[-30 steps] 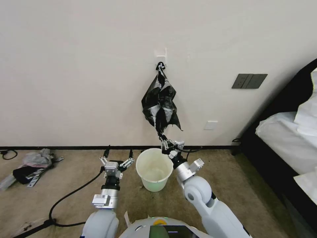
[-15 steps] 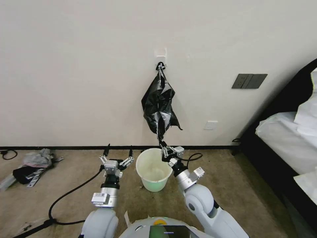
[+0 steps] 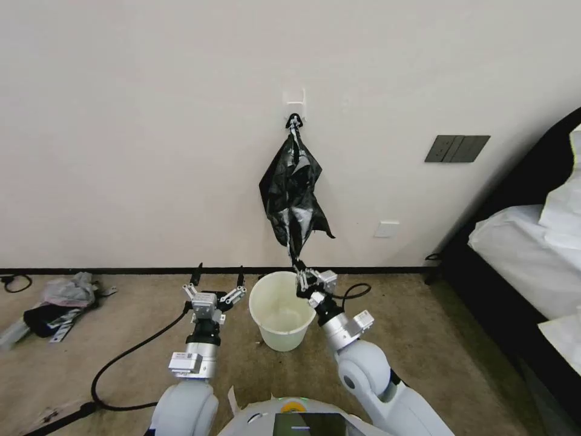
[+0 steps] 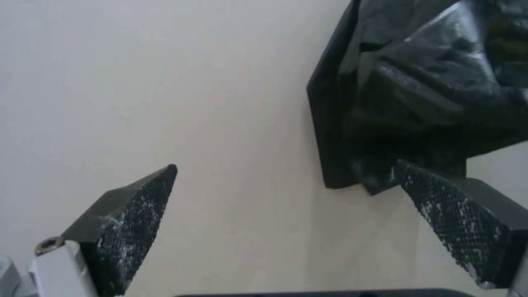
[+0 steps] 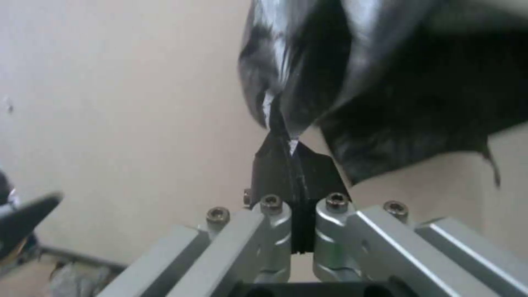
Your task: Place a trash bag onto the trash bin.
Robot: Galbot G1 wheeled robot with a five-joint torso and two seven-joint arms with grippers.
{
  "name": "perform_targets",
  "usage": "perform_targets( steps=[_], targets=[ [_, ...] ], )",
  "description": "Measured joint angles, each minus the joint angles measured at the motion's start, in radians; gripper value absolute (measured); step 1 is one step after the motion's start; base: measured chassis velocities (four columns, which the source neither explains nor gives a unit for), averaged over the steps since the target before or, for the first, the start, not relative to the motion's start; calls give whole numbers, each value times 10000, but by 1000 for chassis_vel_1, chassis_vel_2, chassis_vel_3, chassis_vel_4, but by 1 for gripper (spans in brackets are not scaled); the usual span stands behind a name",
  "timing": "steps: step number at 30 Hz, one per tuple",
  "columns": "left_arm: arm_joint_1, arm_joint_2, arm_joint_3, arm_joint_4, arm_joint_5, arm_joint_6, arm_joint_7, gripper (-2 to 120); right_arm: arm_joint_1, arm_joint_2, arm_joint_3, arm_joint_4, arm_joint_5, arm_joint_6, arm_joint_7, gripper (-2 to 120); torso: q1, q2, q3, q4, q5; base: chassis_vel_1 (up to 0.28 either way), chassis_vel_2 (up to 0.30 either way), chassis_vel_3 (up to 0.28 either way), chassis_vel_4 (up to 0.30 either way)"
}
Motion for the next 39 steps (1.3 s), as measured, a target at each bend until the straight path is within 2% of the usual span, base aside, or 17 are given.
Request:
perform_targets(
  steps=[5, 7, 9, 11, 12, 15, 16, 17, 18, 20, 21, 24, 25, 28, 29, 32, 39],
  targets=[
    [-276, 532, 30, -292, -292, 365, 21, 100, 542, 227, 221, 46, 266, -213, 213, 0, 0, 0, 0, 1, 0, 0, 0, 0, 0],
    [-712, 1328, 14, -581, -1079, 853, 33, 100, 860, 326, 339, 39, 320, -320, 304, 0, 0, 0, 0, 1, -2, 0, 0, 0, 0],
    [-803, 1503, 6, -631, -1250, 948, 35, 100, 905, 334, 353, 29, 307, -329, 312, 0, 0, 0, 0, 0, -2, 0, 0, 0, 0],
    [-2156, 3886, -36, -1009, -3312, 2032, -21, 100, 1180, 389, 483, -203, -624, -275, 297, 0, 0, 0, 1, -1, -1, 0, 0, 0, 0],
    [-2156, 3886, -36, -1009, -3312, 2032, -21, 100, 1180, 389, 483, -203, -624, -275, 297, 0, 0, 0, 1, -1, -1, 0, 0, 0, 0],
    [-3966, 5614, 132, -1025, -5032, 2844, -289, 100, 1170, 438, 507, -336, -1348, -116, 196, 0, 0, 0, 1, -1, -4, 0, 0, 0, 0],
    [-3966, 5614, 132, -1025, -5032, 2844, -289, 100, 1170, 438, 507, -336, -1348, -116, 196, 0, 0, 0, 1, -1, -4, 0, 0, 0, 0],
    [-5101, 6433, 409, -925, -6029, 3257, -456, 100, 1142, 489, 509, -379, -1642, -38, 142, 0, 0, 0, 1, -4, -1, 0, 0, 0, 0],
    [-5519, 6707, 584, -866, -6386, 3398, -528, 100, 1137, 502, 509, -395, -1722, -19, 128, 0, 0, 0, 1, -6, 0, 0, 0, 0, 0],
    [-7511, 7564, 1602, -570, -7658, 3813, -828, 100, 1135, 560, 524, -460, -1954, 70, 90, 0, 0, 0, 1, 0, -2, 0, 0, 0, 0],
    [-7511, 7564, 1602, -570, -7658, 3813, -828, 100, 1135, 560, 524, -460, -1954, 70, 90, 0, 0, 0, 1, 0, -2, 0, 0, 0, 0],
    [-11011, 8242, 3929, 0, -9296, 4307, -1249, 100, 1152, 607, 590, -513, -2197, 182, 57, 0, 1, -1, 1, -3, -1, 0, 0, 0, 0],
    [-11011, 8242, 3929, 0, -9296, 4307, -1249, 100, 1152, 607, 590, -513, -2197, 182, 57, 0, 1, -1, 1, -3, -1, 0, 0, 0, 0],
    [-13857, 8158, 5798, 458, -10685, 4819, -1632, 100, 1118, 646, 662, -513, -2259, 221, 50, 0, 0, 0, 1, -2, 1, 0, 0, 0, 0],
    [-13857, 8158, 5798, 458, -10685, 4819, -1632, 100, 1118, 646, 662, -513, -2259, 221, 50, 0, 0, 0, 1, -2, 1, 0, 0, 0, 0],
    [-15793, 7913, 7431, 1082, -11193, 5214, -1744, 100, 1056, 656, 785, -458, -2294, 240, 50, 0, 1, 0, 1, -1, 0, 0, 0, 0, 0],
    [-17620, 7434, 8726, 1823, -11986, 6087, -1969, 100, 888, 670, 978, -319, -2306, 274, 50, 0, 1, 0, 0, -1, 2, 0, 0, 0, 0]
  ],
)
